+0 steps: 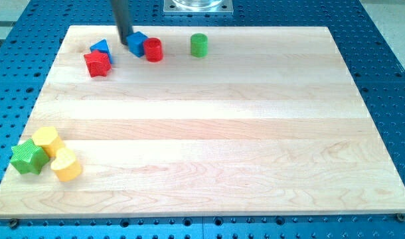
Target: Slightly move the cube to the right
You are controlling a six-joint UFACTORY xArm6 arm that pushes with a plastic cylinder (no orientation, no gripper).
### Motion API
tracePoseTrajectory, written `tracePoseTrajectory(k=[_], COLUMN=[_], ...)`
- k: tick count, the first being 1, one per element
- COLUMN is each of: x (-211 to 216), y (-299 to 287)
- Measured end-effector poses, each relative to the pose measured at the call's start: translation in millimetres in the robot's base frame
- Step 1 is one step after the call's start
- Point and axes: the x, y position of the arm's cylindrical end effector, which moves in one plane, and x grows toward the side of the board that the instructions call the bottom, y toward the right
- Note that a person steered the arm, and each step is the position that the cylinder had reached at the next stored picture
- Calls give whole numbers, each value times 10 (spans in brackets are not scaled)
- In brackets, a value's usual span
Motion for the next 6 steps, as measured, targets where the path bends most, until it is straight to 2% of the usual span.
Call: tracePoseTrajectory(k=[1, 2, 3, 5, 6], x=[2, 65, 244, 658, 698], y=[443, 193, 206, 682, 575])
